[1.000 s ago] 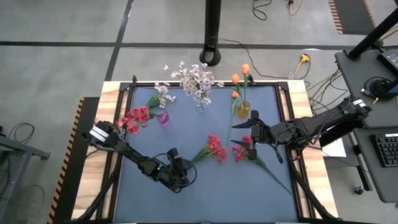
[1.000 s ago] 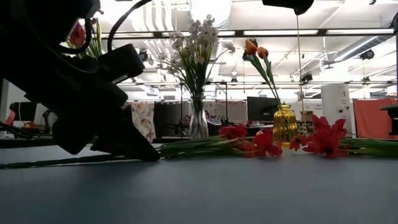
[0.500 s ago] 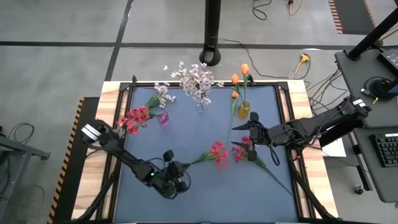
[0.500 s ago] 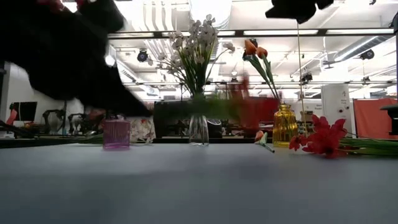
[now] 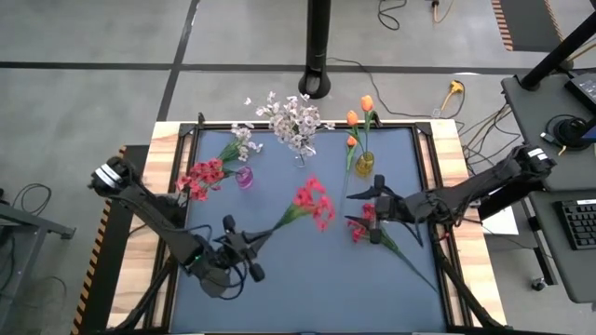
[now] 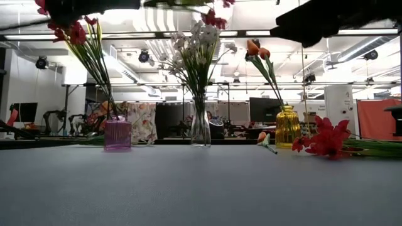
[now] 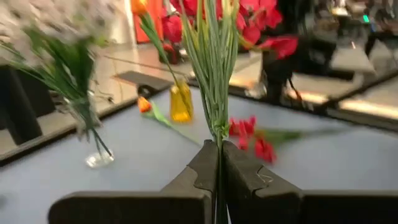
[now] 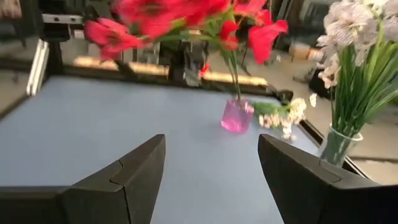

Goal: Sort flowers into vase by color
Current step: Put the red flower into the purple vase

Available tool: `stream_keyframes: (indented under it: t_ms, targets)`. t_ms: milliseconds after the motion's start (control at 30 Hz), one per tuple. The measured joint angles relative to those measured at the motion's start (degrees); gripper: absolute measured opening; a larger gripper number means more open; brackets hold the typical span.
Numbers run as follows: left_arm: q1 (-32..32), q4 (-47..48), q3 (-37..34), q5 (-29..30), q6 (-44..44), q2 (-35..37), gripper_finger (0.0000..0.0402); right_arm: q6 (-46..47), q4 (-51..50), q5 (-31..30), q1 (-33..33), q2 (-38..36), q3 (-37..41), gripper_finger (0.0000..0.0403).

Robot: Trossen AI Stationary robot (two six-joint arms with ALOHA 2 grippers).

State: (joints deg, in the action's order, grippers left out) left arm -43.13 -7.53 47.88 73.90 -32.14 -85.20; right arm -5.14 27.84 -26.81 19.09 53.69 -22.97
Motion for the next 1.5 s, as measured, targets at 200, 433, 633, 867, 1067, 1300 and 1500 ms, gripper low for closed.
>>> stream_keyframes:
  t_ms: [200, 433, 633, 867, 1067, 1300, 1500]
  targets:
    - [1.67, -11.08, 0.09, 0.78, 11.6, 2.04, 0.0, 1.28, 18.43, 5.54, -0.61, 7.94, 3.57, 0.0249]
    - [4.79, -27.85, 0.09, -5.86, 26.36, -0.42, 0.0, 2.33, 28.32, 9.37, -1.25, 23.84, -5.75, 0.0249]
    - [5.31, -36.83, 0.11, -9.06, 36.01, -2.6, 0.0, 1.5, 45.08, 10.76, -1.86, 35.5, -12.58, 0.0249]
    - [5.68, -37.48, 0.11, -9.99, 36.22, -4.14, 0.0, 4.08, 49.09, 18.87, -4.38, 42.72, -21.43, 0.0249]
    - [5.66, -37.48, 0.11, -9.25, 36.27, -4.67, 0.0, 3.6, 48.91, 21.05, -4.97, 44.89, -25.35, 0.0248]
    - [5.8, -37.48, 0.11, -8.52, 37.02, -4.67, 0.0, 2.11, 48.1, 21.36, -4.9, 45.01, -27.34, 0.0216]
    - [6.2, -37.48, 0.11, -8.48, 37.19, -4.67, 0.0, 1.96, 40.32, 21.34, -5.16, 45.01, -30.75, 0.0173]
